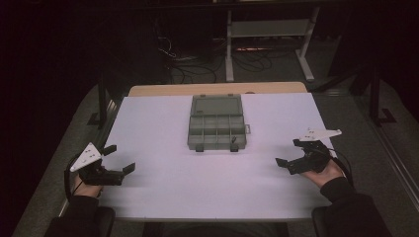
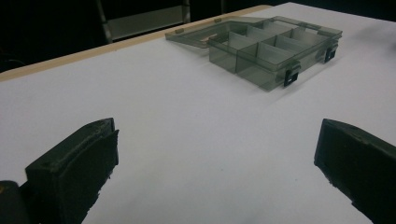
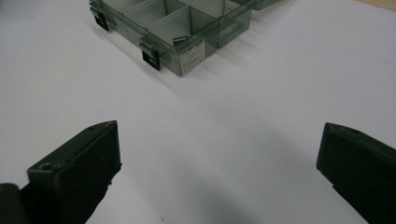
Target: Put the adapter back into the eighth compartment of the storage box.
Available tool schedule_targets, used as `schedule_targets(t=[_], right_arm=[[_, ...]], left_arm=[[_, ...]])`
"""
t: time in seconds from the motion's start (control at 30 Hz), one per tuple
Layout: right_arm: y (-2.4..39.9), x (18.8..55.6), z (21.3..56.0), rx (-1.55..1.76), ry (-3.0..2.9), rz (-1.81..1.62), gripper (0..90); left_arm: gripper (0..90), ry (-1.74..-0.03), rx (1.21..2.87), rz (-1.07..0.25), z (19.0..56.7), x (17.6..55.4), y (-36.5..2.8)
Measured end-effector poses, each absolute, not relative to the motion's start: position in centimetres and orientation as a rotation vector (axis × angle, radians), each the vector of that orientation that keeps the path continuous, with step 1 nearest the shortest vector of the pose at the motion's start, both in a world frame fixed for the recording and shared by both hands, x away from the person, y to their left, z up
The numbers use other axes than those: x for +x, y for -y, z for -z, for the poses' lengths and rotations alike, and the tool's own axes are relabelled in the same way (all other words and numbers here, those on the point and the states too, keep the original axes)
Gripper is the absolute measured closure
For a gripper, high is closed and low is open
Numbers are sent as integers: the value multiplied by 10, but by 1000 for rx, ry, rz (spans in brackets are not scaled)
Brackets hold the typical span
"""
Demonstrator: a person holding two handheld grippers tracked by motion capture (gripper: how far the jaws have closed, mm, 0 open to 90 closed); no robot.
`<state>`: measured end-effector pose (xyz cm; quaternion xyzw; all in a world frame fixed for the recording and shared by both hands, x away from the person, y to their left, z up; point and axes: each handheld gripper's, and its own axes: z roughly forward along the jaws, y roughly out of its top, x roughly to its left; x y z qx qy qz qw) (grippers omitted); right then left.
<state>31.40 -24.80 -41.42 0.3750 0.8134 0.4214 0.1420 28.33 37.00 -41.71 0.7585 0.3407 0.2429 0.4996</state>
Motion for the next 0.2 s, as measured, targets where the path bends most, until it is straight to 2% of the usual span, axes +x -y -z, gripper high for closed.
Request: schedule_targets(t=[0.2], right_arm=[[248, 311, 418, 1084, -2338, -1210, 0]], left_arm=[[0, -820, 1845, -591, 417, 284, -369]])
